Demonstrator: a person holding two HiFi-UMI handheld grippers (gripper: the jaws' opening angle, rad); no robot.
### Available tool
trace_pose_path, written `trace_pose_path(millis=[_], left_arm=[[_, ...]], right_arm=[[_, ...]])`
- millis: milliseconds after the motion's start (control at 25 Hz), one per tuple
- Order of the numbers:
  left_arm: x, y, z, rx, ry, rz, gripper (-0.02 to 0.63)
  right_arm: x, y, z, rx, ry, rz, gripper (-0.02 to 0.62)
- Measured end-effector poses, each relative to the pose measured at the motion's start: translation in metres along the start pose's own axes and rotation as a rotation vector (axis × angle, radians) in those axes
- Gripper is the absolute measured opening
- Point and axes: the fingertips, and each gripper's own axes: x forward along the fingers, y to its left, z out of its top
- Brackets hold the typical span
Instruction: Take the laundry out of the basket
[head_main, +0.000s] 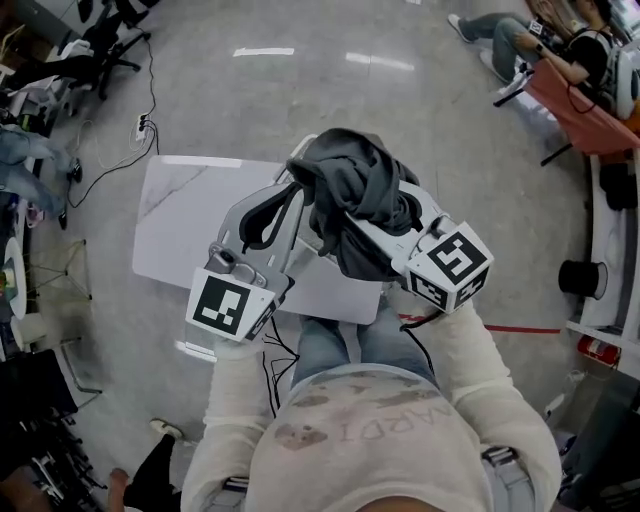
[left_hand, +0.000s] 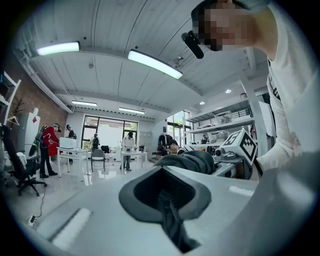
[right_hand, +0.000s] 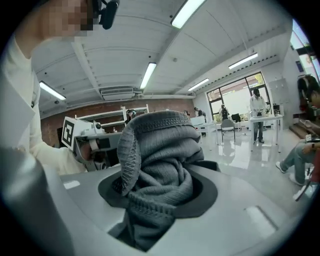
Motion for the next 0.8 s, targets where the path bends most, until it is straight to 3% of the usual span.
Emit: trace_pose_path(millis=[280, 800], left_arm=[[0.0, -0.032, 0.036, 0.034, -0.047, 0.012, 0.001], [-0.005, -0.067, 0.069, 0.054, -0.095, 0.021, 0.001]], right_arm=[[-0.057, 0.01, 0.063, -0.025, -0.179, 0.004, 0.215], [-0.092, 0.026, 0.091, -0.076, -0.254, -0.008, 0.224]])
